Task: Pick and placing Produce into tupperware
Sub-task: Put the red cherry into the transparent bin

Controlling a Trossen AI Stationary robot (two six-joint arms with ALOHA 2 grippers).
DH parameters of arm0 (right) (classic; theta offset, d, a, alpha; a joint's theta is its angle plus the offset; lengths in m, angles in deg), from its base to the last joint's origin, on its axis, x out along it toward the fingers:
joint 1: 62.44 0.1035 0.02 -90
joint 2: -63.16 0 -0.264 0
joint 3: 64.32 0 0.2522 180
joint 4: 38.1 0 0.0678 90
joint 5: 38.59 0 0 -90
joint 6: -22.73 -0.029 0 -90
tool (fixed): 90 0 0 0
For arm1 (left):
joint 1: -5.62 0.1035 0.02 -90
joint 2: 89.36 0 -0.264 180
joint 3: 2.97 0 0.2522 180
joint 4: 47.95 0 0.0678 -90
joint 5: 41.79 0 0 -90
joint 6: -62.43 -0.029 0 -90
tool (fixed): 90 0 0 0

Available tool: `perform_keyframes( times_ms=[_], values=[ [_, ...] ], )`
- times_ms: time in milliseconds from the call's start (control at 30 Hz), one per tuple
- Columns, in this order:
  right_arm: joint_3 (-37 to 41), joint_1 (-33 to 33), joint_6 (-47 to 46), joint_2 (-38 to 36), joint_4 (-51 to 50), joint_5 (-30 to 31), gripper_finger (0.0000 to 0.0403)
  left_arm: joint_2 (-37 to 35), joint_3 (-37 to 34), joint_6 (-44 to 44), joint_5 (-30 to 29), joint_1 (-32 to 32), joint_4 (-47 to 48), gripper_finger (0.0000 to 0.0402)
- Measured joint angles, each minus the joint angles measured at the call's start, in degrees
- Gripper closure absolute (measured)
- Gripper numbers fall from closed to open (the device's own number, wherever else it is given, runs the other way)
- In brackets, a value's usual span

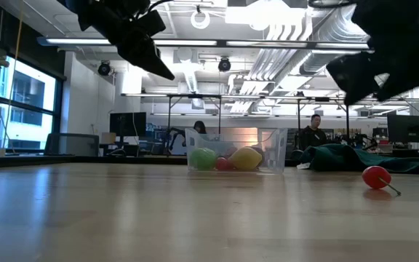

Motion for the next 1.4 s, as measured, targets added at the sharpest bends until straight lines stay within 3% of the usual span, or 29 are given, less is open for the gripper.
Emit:
perform_keyframes(
  times_ms=[567, 733, 1400],
  values=[
    [-0.02, 2.7, -1.17, 18.29, 7.11, -0.21, 0.0221, 0.0, 0.0, 0.0, 0.0, 0.02, 0.02, 0.0277],
    [-0.02, 2.7, -1.17, 20.45, 7.48, 2.43, 0.0221, 0.0, 0.0, -0.01, 0.0, 0.01, -0.02, 0.0277],
    [-0.04, 2.76, -0.98, 22.52, 9.42, 2.5, 0.0221, 0.0, 0.0, 0.0, 0.0, 0.0, 0.02, 0.0277]
  ],
)
